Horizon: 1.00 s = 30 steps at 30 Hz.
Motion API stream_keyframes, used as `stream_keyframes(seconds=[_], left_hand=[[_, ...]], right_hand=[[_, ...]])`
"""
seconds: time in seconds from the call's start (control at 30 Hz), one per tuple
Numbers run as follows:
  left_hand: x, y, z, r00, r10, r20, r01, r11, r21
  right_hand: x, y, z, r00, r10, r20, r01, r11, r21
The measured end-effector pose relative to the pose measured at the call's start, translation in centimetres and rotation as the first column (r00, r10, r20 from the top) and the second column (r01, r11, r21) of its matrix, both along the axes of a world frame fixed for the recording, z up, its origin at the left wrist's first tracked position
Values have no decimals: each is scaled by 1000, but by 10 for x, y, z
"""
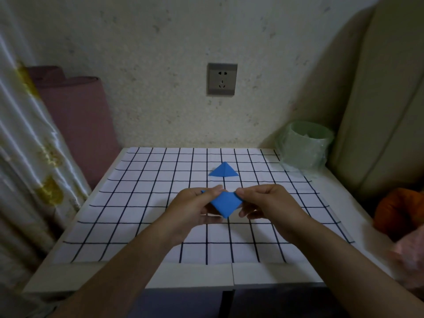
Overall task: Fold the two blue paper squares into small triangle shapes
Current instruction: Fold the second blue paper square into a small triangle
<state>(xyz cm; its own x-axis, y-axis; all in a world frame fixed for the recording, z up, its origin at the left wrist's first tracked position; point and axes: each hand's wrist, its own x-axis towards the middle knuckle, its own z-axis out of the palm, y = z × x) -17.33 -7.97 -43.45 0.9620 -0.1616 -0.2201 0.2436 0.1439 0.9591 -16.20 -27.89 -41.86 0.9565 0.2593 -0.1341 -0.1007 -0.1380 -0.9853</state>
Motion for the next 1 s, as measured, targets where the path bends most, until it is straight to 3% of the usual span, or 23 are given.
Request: stream_keyframes(seconds=[0.13, 0.3, 0.4, 0.47, 0.53, 0.6, 0.67, 0.73, 0.8, 0.9, 1.0], left_hand=[[2, 10, 2, 990, -141, -3, 141, 989, 43], [3, 14, -2, 952, -112, 284, -25, 900, 436], [3, 19, -15, 829, -194, 525, -187, 789, 585], [3, 21, -27, 652, -393, 648, -305, 647, 699], [2, 23, -40, 515, -585, 626, -373, 505, 779], [0, 22, -48, 491, -676, 549, -368, 411, 834], [-4, 21, -55, 467, -734, 493, -383, 335, 861], [-10, 21, -59, 455, -750, 480, -391, 317, 864], [-16, 22, -60, 502, -723, 475, -355, 329, 875], [-21, 20, -62, 560, -692, 455, -298, 344, 890], [-23, 15, -66, 577, -704, 414, -290, 297, 910]], right_hand=[[3, -4, -3, 1000, -4, 19, 5, 999, -51], [7, -12, -7, 937, 106, 334, -27, 972, -232], [9, -16, -18, 861, 224, 456, -58, 935, -350], [10, -16, -29, 782, 301, 545, -27, 891, -453], [9, -16, -40, 657, 435, 616, 63, 782, -620], [8, -16, -49, 528, 580, 621, 163, 649, -744], [7, -17, -57, 461, 661, 593, 197, 575, -794], [5, -18, -62, 462, 695, 552, 221, 512, -830], [1, -20, -65, 469, 702, 536, 261, 469, -844], [-11, -18, -68, 502, 675, 541, 303, 449, -841], [-21, -14, -69, 542, 657, 524, 301, 431, -851]])
